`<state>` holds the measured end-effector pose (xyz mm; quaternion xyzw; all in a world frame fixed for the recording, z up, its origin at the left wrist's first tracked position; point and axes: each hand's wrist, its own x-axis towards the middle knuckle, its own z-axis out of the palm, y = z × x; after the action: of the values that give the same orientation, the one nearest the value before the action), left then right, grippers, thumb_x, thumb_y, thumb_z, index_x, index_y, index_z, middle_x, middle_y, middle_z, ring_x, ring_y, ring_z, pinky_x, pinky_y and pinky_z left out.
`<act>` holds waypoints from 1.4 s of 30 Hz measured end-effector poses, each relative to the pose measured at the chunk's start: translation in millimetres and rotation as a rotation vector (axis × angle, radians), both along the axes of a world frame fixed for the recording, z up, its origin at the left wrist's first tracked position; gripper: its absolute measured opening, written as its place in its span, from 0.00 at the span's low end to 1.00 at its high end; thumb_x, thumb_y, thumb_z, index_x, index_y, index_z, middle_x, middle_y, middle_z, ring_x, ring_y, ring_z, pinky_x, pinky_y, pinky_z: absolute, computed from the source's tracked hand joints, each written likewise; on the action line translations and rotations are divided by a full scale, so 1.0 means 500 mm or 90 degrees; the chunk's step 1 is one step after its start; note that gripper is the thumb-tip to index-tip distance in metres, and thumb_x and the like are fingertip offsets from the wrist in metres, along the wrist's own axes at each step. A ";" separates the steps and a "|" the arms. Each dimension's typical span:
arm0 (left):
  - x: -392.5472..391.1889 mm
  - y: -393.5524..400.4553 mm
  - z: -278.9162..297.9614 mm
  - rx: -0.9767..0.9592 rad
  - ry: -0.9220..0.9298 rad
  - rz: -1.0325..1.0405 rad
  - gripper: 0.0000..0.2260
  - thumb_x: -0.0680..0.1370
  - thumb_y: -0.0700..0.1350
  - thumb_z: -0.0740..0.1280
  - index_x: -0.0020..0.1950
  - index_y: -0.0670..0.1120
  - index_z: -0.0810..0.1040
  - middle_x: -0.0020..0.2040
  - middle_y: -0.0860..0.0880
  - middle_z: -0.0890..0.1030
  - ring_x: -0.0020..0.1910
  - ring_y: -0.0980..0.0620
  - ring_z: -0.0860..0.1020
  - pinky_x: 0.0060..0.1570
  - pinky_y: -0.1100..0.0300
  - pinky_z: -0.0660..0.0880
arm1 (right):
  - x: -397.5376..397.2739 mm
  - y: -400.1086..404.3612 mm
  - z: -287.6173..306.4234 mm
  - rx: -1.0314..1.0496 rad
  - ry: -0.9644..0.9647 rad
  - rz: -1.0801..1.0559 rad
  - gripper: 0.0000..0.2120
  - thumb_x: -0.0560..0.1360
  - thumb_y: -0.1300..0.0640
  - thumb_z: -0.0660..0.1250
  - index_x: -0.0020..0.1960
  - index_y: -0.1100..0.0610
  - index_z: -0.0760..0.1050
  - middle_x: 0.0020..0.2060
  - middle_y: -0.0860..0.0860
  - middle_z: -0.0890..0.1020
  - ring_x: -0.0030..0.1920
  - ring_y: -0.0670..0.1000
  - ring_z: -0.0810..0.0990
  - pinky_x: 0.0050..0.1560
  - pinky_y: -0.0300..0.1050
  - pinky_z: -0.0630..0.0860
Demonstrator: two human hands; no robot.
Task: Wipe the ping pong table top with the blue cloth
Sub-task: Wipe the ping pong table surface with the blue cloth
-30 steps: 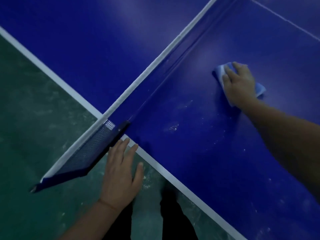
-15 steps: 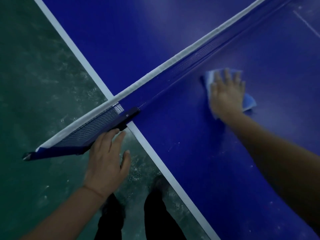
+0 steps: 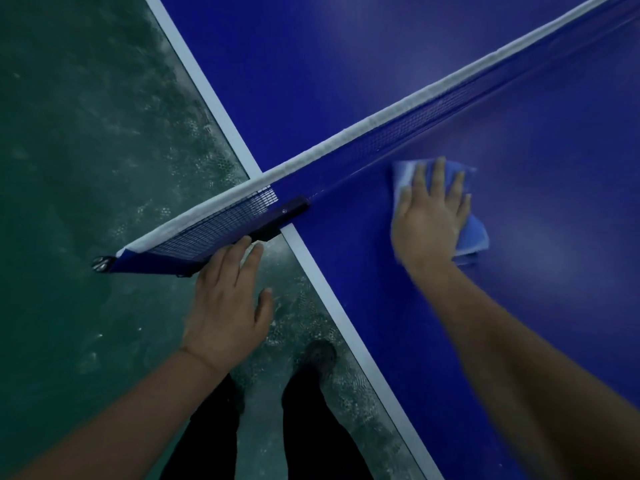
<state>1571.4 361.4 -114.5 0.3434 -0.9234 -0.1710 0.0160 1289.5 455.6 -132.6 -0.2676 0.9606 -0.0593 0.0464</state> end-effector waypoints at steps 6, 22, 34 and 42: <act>-0.001 0.000 -0.003 -0.002 0.006 -0.009 0.27 0.75 0.46 0.63 0.71 0.33 0.70 0.69 0.36 0.72 0.67 0.37 0.69 0.67 0.40 0.69 | 0.195 0.000 -0.010 0.021 -0.023 0.449 0.25 0.83 0.46 0.50 0.77 0.52 0.64 0.77 0.52 0.65 0.77 0.61 0.60 0.74 0.63 0.57; 0.004 -0.004 0.010 0.053 -0.031 -0.008 0.29 0.80 0.53 0.52 0.75 0.35 0.65 0.75 0.38 0.67 0.73 0.40 0.63 0.75 0.44 0.60 | 0.004 -0.084 -0.001 0.048 -0.030 0.204 0.21 0.83 0.48 0.48 0.71 0.48 0.70 0.77 0.56 0.62 0.78 0.67 0.50 0.75 0.70 0.43; 0.012 -0.008 0.014 0.070 -0.055 -0.025 0.31 0.81 0.56 0.49 0.78 0.38 0.61 0.78 0.40 0.62 0.76 0.42 0.59 0.77 0.48 0.55 | 0.068 -0.035 -0.001 0.056 -0.031 0.230 0.24 0.83 0.45 0.47 0.78 0.41 0.59 0.80 0.51 0.55 0.79 0.64 0.48 0.76 0.69 0.42; 0.016 -0.009 0.017 0.083 -0.049 -0.025 0.32 0.80 0.57 0.48 0.78 0.38 0.61 0.78 0.41 0.62 0.77 0.43 0.58 0.77 0.51 0.51 | 0.164 -0.017 -0.006 0.050 -0.028 0.315 0.23 0.83 0.45 0.51 0.78 0.42 0.61 0.79 0.51 0.59 0.79 0.64 0.52 0.76 0.68 0.46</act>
<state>1579.3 357.0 -105.8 0.3315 -0.9168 -0.2179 -0.0455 1371.3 447.0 -135.5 -0.4914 0.8661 -0.0143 0.0908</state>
